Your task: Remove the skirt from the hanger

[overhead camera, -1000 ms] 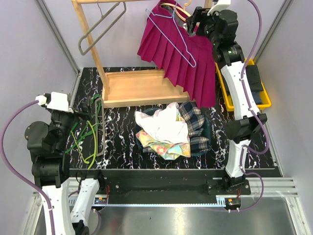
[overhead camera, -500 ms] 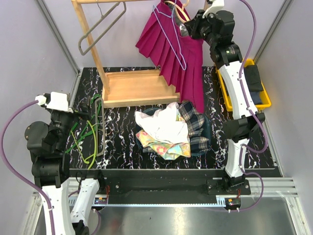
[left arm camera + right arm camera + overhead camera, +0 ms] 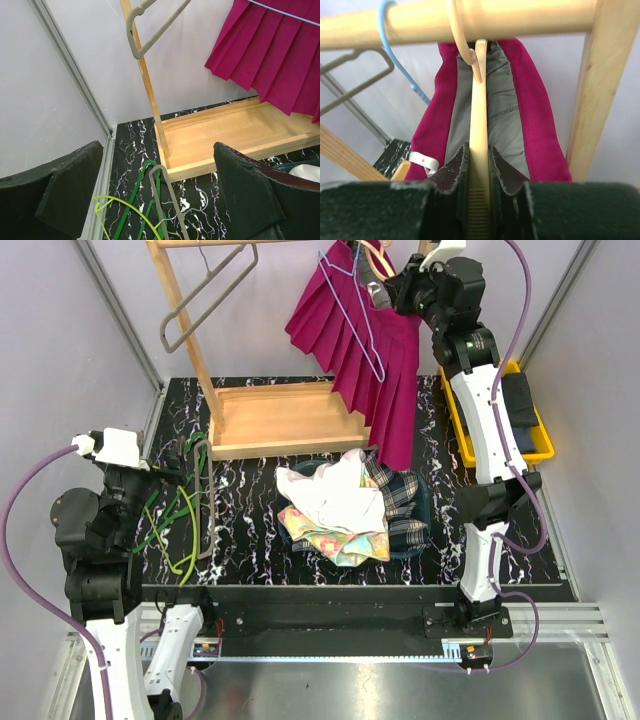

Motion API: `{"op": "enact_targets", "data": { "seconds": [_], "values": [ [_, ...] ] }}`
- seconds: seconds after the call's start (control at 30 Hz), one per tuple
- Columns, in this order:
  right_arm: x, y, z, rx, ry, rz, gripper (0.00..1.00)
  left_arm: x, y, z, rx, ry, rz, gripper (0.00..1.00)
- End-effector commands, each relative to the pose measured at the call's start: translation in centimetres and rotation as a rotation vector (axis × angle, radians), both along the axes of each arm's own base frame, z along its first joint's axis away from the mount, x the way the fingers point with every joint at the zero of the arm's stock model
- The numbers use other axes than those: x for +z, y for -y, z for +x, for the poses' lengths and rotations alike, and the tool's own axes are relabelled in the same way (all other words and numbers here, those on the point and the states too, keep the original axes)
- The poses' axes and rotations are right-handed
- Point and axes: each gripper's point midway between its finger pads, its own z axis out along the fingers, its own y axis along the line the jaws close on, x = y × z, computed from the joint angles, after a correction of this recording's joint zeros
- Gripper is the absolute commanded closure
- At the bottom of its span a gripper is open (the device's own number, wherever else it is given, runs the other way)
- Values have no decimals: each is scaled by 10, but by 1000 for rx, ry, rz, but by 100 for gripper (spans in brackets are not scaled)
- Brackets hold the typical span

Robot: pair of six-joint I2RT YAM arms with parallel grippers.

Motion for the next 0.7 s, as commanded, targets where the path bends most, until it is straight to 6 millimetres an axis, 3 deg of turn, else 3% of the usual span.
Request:
{"op": "enact_targets", "data": {
  "seconds": [0.0, 0.1, 0.2, 0.23, 0.27, 0.3, 0.33, 0.37, 0.4, 0.43, 0.47, 0.5, 0.53, 0.57, 0.6, 0.67],
  "values": [
    [141, 33, -53, -88, 409, 96, 100, 21, -4, -7, 24, 78, 9, 1],
    [154, 39, -68, -96, 445, 76, 100, 23, -2, -8, 16, 80, 3, 1],
    [154, 44, -79, -106, 435, 42, 100, 23, -1, -9, 8, 82, 1, 1],
    [147, 45, -79, -114, 409, 19, 100, 25, -1, -10, 9, 86, -2, 1],
    [124, 44, -70, -116, 349, -10, 100, 25, -1, -11, 8, 84, -2, 1],
    [128, 49, -84, -122, 349, -16, 100, 26, 0, -12, 6, 86, -2, 1],
    [120, 54, -86, -145, 328, -30, 100, 27, 0, -13, 4, 87, -4, 1],
    [78, 52, -73, -149, 232, -63, 100, 27, 1, -13, -1, 86, -7, 1],
    [86, 60, -95, -158, 250, -55, 100, 29, 2, -15, -6, 92, -9, 1],
    [82, 66, -101, -180, 266, -73, 100, 29, 3, -16, -11, 92, -11, 1],
    [41, 66, -95, -182, 189, -105, 100, 31, 5, -17, -21, 97, -12, 1],
    [54, 76, -122, -193, 226, -94, 100, 33, 6, -18, -26, 100, -12, 1],
    [47, 80, -130, -205, 216, -96, 100, 33, 7, -19, -31, 101, -16, 1],
    [20, 81, -131, -201, 163, -120, 100, 34, 8, -19, -35, 102, -18, 1],
    [28, 88, -153, -209, 184, -116, 100, 37, 9, -21, -41, 107, -18, 1],
    [0, 91, -164, -197, 118, -142, 100, 40, 10, -21, -48, 110, -21, 1]
  ]
}}
